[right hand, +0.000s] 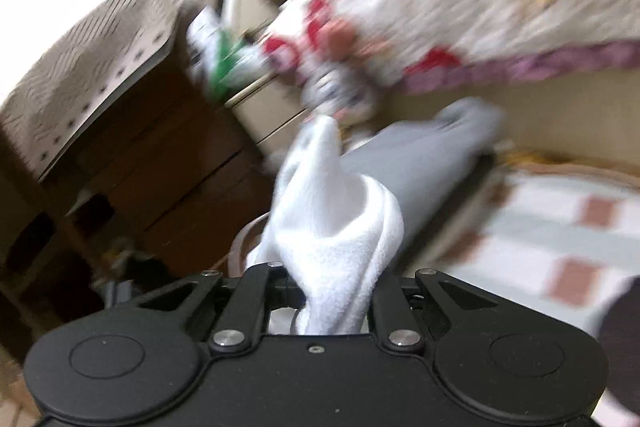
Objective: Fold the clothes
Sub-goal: 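Grasp the white T-shirt with the right tool while the left tool grasps it too, then carry the T-shirt onto the mat and spread it out with both tools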
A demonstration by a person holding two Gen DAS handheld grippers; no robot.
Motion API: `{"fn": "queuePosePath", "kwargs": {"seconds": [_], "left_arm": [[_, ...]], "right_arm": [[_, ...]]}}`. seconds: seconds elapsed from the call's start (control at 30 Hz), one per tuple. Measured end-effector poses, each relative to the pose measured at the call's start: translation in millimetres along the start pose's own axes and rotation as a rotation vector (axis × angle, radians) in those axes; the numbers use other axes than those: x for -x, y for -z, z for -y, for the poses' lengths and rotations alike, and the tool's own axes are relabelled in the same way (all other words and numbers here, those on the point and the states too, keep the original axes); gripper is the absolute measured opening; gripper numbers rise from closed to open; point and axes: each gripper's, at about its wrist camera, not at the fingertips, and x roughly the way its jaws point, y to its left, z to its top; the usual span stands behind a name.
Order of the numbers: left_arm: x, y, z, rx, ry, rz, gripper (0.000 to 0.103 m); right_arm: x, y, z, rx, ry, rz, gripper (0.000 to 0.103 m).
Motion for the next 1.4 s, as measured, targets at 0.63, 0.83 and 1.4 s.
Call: {"fn": "queuePosePath", "kwargs": {"seconds": [0.63, 0.83, 1.4], "left_arm": [[-158, 134, 41, -0.129, 0.157, -0.410, 0.012], [-175, 169, 82, -0.263, 0.271, -0.488, 0.012], [-152, 118, 75, -0.561, -0.178, -0.406, 0.071]], "right_arm": [[96, -20, 132, 0.160, 0.701, -0.230, 0.010], [94, -7, 191, 0.249, 0.847, -0.361, 0.010], [121, 62, 255, 0.220, 0.976, -0.373, 0.048]]}}
